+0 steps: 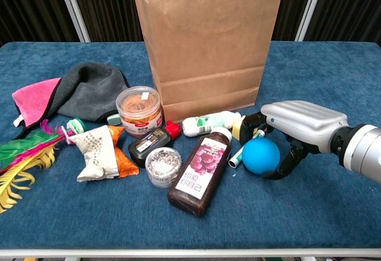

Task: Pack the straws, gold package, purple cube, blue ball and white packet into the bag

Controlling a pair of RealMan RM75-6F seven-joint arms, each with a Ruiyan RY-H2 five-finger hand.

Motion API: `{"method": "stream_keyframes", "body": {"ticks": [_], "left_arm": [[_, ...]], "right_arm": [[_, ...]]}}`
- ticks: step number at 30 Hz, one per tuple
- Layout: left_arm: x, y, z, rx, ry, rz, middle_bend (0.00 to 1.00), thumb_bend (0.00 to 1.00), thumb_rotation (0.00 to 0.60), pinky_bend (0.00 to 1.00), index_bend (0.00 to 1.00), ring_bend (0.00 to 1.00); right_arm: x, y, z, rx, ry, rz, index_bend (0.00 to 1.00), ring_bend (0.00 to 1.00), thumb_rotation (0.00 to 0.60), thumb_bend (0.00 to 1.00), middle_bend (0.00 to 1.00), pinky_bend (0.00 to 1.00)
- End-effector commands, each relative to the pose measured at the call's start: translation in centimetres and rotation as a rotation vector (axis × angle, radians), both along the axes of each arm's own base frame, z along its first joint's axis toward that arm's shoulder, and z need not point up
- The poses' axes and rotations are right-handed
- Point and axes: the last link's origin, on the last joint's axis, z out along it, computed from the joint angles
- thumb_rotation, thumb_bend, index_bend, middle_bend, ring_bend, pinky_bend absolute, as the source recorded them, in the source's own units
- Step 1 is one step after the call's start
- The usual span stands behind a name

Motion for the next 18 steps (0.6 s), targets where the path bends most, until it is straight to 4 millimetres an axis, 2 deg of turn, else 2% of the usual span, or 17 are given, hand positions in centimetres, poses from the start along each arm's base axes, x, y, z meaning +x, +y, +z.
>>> {"method": "stream_keyframes", "body": {"ticks": [1,18], "left_arm": [[0.01,-0.02,-0.03,-0.001,0.001,-0.001,0.34,0.19,0.600,0.27,0.31,0.22],[-0.01,-0.08,-0.33,-0.013,0.003,0.002,0.34,0.19,0.600,0.27,0.31,0.22]], "right_arm": [[-0.08,0.08,0.10,-0.004,0.003,0.000,0.37,0.24,0.600,0.06,0.35,0.32],[-0.69,0.20,0.28,-0.001,0.013,-0.025,0.38,0.22,0.600,0.06,0.32,0.35]]}}
